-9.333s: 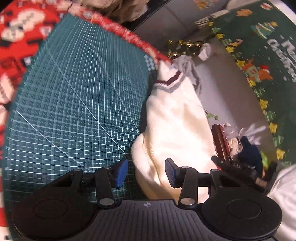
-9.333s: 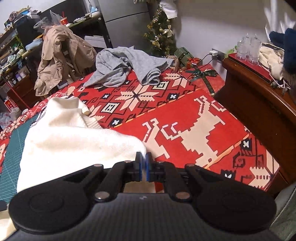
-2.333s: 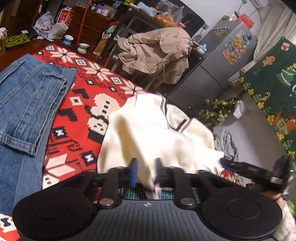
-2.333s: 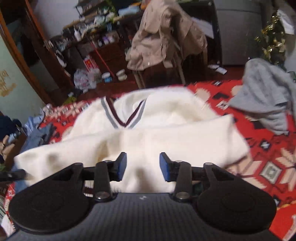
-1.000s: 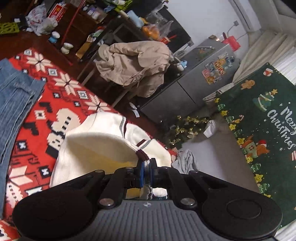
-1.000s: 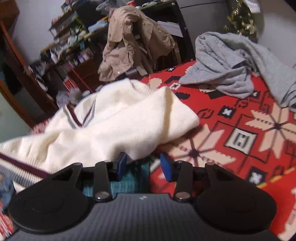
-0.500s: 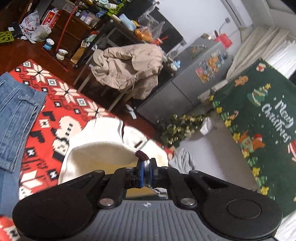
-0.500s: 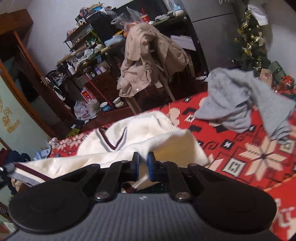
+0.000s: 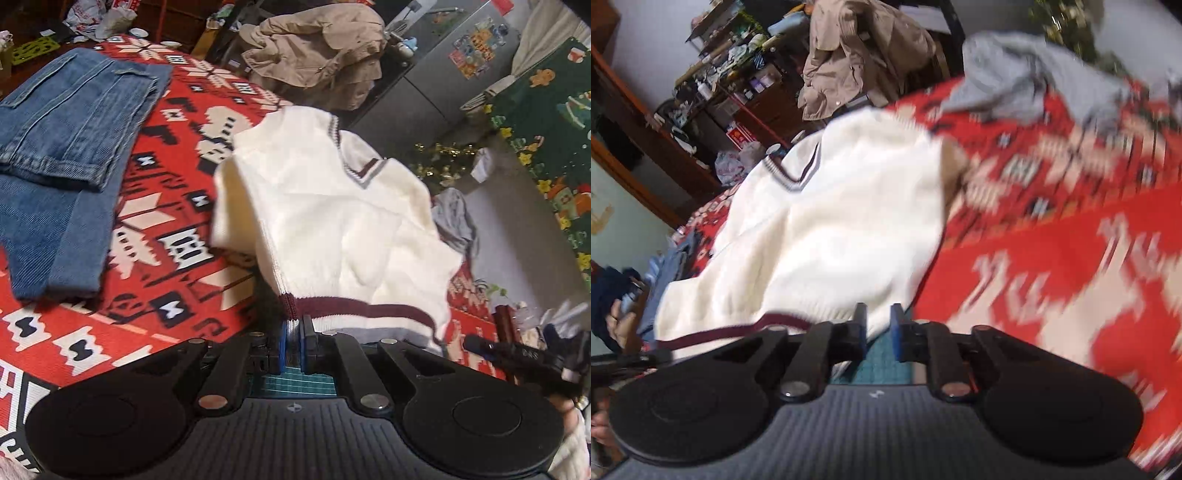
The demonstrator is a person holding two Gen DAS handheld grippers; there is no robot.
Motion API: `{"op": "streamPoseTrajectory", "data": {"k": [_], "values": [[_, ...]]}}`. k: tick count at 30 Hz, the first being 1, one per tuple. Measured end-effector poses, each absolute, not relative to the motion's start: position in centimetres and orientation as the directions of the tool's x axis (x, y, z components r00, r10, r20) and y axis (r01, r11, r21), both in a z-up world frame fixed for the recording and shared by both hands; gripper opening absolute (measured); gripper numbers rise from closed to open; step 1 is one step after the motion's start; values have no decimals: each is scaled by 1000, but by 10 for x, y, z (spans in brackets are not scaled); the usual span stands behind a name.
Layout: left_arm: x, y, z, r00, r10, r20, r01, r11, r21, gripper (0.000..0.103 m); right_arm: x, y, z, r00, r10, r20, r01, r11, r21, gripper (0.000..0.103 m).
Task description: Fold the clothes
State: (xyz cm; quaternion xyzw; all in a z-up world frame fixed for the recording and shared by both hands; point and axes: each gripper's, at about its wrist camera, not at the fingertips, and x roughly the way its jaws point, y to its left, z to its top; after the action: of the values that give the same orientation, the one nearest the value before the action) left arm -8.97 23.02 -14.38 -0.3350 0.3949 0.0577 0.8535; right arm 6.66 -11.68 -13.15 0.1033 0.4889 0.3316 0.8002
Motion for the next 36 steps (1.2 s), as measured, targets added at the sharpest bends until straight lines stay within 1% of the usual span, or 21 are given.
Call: {"op": "streamPoseTrajectory", "data": {"k": [3, 4, 5, 6, 8, 10, 12, 14, 17, 18, 19, 20, 21, 22, 24, 29, 33, 36], "values": [[-94, 235, -149, 690, -150, -708, -379, 759, -530, 8, 54, -110, -144, 284, 651, -704, -370, 752, 546, 31], [-96, 237, -150, 695, -148, -703, -381, 754, -535, 10, 54, -106, -148, 285, 649, -706, -354, 755, 552, 32], [-98, 238, -150, 698, -145, -702, -384, 751, -537, 14, 53, -102, -151, 288, 641, -712, -339, 763, 550, 32], [-99, 238, -150, 700, -141, -700, -387, 749, -538, 16, 53, -98, -153, 293, 629, -720, -334, 773, 539, 32], [-101, 239, -150, 704, -130, -698, -390, 751, -533, 24, 53, -88, -154, 297, 608, -736, -344, 788, 511, 33], [-104, 239, -151, 708, -122, -696, -392, 752, -530, 29, 52, -78, -154, 299, 571, -765, -366, 809, 461, 33], [-106, 238, -152, 708, -86, -701, -407, 761, -505, 31, 49, -67, -155, 314, 519, -795, -396, 833, 387, 30], [-104, 233, -152, 710, -79, -699, -393, 780, -487, 35, 44, -60, -152, 334, 493, -804, -423, 840, 339, 30], [-97, 225, -153, 712, -100, -695, -350, 807, -475, 38, 37, -50, -151, 375, 460, -805, -473, 842, 260, 12], [-94, 222, -155, 708, -95, -700, -349, 814, -464, 37, 34, -48, -151, 392, 453, -800, -490, 839, 236, 10], [-91, 220, -157, 705, -85, -704, -354, 818, -454, 36, 31, -47, -150, 409, 447, -795, -506, 837, 211, 8], [-89, 219, -159, 702, -74, -709, -360, 822, -442, 30, 28, -46, -149, 422, 444, -790, -515, 835, 193, 5], [-86, 219, -160, 696, -59, -716, -367, 827, -425, 21, 26, -47, -146, 430, 445, -786, -518, 834, 188, 4], [-84, 218, -161, 690, -44, -722, -374, 833, -408, 6, 25, -50, -143, 438, 449, -779, -520, 833, 188, 4], [-82, 218, -157, 677, -12, -736, -385, 847, -368, 6, 24, -58, -133, 453, 460, -764, -518, 833, 195, 4], [-96, 225, -129, 688, -92, -720, -343, 833, -434, 6, 21, -96, -100, 494, 468, -733, -526, 832, 176, 3], [-116, 215, -113, 667, -137, -732, -308, 845, -438, 6, 5, -130, -88, 462, 474, -750, -550, 816, 178, 3], [-129, 201, -125, 616, -133, -776, -305, 868, -391, 6, -15, -147, -96, 426, 462, -778, -553, 813, 181, 3]]}}
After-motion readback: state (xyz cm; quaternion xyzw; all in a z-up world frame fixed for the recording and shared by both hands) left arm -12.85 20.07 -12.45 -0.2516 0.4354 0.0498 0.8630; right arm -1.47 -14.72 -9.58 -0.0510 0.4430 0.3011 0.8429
